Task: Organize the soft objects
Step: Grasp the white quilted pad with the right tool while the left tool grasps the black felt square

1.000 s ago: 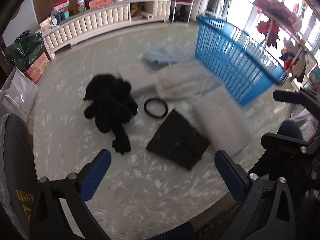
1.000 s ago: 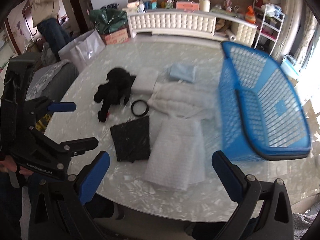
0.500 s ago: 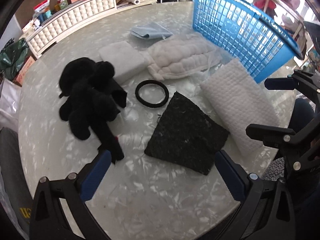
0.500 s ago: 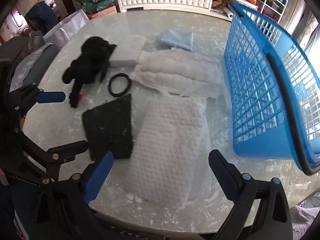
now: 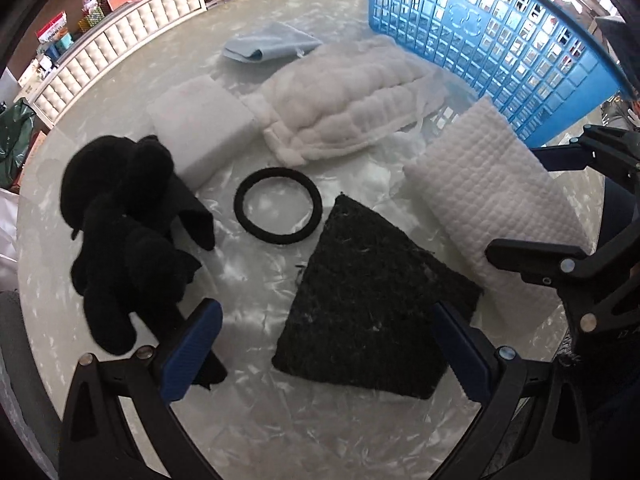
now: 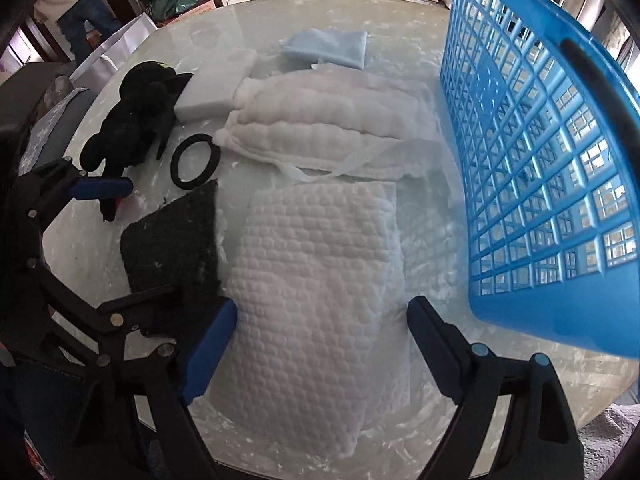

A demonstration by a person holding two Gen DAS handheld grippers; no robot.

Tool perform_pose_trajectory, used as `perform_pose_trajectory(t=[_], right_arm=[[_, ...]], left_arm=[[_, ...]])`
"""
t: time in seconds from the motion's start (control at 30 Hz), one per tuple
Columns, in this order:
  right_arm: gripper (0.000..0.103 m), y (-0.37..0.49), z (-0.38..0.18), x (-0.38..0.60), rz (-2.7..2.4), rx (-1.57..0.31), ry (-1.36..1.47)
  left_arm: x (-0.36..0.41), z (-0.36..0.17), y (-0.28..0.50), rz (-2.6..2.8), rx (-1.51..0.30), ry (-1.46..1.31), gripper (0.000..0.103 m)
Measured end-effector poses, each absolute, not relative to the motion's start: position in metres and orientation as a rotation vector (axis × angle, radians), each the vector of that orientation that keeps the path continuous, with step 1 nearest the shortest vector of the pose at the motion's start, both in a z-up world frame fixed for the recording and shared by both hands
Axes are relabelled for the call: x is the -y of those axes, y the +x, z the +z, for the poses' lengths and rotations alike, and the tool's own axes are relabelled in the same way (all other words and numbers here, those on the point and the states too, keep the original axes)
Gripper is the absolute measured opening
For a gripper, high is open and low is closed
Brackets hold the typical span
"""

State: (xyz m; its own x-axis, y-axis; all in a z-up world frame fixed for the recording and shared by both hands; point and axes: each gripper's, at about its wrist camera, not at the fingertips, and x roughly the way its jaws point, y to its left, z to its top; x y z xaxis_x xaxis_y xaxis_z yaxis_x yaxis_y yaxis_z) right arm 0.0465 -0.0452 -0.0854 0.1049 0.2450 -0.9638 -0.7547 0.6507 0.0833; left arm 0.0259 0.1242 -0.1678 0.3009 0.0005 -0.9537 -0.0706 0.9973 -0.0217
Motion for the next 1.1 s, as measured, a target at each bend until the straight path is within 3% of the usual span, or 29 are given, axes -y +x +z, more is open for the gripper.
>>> perform_pose_trajectory(t=[0.37,0.47,0.53,0.6,0.67,0.8,0.9,1.1], right_arm=[[0.087,0.061,-0.113,0.051,0.802,-1.305,-0.460],[0.082,0.064,-0.117,0.052,0.817,-1.295,-0.457],[0.076,0.062,-0.117,0.052,0.823,-1.289,-0.466],[0.069,0.060,-0.118,0.052,0.831,-1.287,-0.473],[0.063,0.058,-0.116,0.051,0.835,-1.288,-0.474],[0.045,0.056,-0.119,0.048,0.858,-1.295,-0.459],[0.030,0.049,-0.121,0.043,0.882,-1.324,-0.426],[0.026,0.051,-0.115,0.045,0.856,-1.321,-0.409]], left_arm=[[-0.121,-0.183,0.033,-0.008,-1.297,-0.078,0.102],[-0.115,-0.183,0.031,-0.009,-1.309,-0.077,0.090],[-0.110,-0.181,0.029,-0.003,-1.315,-0.089,0.069],[-0.103,-0.176,0.026,-0.014,-1.312,-0.095,0.056],[-0.098,-0.172,0.026,-0.032,-1.296,-0.100,0.049],[-0.094,-0.169,0.023,-0.039,-1.272,-0.125,0.018],[-0.094,-0.164,0.020,-0.060,-1.255,-0.219,0.015],[-0.091,-0.165,0.012,-0.033,-1.240,-0.258,0.013]])
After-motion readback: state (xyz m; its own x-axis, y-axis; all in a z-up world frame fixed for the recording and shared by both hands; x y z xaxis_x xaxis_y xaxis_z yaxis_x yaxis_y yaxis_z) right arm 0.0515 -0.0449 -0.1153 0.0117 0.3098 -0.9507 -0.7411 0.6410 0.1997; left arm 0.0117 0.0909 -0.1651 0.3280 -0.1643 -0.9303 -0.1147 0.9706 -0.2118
